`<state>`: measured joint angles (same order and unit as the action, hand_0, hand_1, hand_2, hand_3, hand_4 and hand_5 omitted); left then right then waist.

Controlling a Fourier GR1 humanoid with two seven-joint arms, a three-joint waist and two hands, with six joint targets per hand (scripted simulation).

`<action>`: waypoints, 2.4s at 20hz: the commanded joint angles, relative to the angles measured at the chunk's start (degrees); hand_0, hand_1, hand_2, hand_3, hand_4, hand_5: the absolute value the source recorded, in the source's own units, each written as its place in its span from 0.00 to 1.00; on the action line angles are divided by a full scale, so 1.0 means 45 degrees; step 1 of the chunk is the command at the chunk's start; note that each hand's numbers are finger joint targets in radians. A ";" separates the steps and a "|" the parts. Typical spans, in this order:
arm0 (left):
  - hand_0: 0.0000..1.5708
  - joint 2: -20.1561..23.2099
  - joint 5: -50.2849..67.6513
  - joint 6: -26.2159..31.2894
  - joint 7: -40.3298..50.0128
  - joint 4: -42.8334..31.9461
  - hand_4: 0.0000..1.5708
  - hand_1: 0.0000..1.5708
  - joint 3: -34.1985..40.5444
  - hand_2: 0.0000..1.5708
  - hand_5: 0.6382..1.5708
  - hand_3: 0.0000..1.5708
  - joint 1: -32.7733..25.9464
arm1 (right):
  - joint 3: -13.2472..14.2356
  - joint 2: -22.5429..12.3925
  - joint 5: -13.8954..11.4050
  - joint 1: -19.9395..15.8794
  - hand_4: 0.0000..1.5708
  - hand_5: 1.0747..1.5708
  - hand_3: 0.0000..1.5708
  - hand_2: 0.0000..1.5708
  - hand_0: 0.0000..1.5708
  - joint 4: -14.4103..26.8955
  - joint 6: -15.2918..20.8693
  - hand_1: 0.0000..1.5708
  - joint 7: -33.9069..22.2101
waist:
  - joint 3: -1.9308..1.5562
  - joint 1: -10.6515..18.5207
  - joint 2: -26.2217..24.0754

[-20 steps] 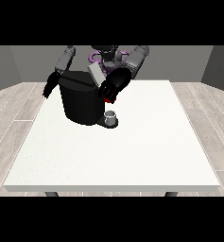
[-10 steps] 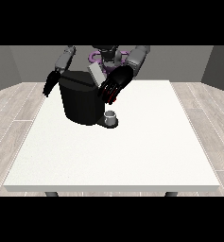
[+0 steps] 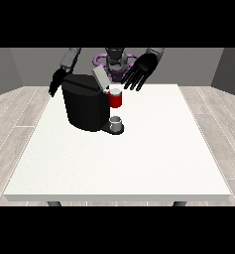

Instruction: Insert the coffee pod into the coffee machine and close the lid

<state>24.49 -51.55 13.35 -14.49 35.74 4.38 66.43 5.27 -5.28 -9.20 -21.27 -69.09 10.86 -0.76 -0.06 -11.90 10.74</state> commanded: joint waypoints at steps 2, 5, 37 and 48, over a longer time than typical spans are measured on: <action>0.00 -0.1262 0.0875 -0.0348 -0.0147 0.0245 0.00 0.00 0.0467 0.18 1.00 0.00 -0.1829 | 0.0109 0.0190 0.0159 0.1298 0.00 1.00 0.00 0.00 0.00 0.0344 0.0013 0.00 0.0494 | 0.0016 0.1034 -0.1463; 0.00 -0.2895 0.3405 -0.0310 -0.0698 0.0330 0.13 0.00 0.2395 0.00 1.00 0.00 -0.2408 | 0.0274 0.0082 0.0144 0.1897 0.00 1.00 0.00 0.00 0.00 0.0599 0.0081 0.00 0.0560 | 0.0051 0.1675 -0.2443; 0.00 -0.5439 0.9197 0.0879 0.0963 0.4418 0.24 0.00 0.1061 0.00 1.00 0.00 -0.9121 | 0.1530 -0.1387 0.2189 -0.0553 0.00 1.00 0.00 0.00 0.00 0.0693 -0.2331 0.00 -0.0723 | 0.0005 0.5715 -0.4881; 0.00 -0.5436 0.9583 0.0576 0.2154 0.7836 0.23 0.00 0.0710 0.00 1.00 0.00 -1.0917 | 0.1120 -0.0908 0.2539 -0.1017 0.00 1.00 0.00 0.00 0.00 0.1604 -0.2604 0.00 -0.0693 | 0.0009 0.5213 -0.3879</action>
<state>0.52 -9.50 16.44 -8.03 65.61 9.38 20.94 12.41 -10.91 3.46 -27.70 -63.42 -0.70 -5.48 0.00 12.05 -6.28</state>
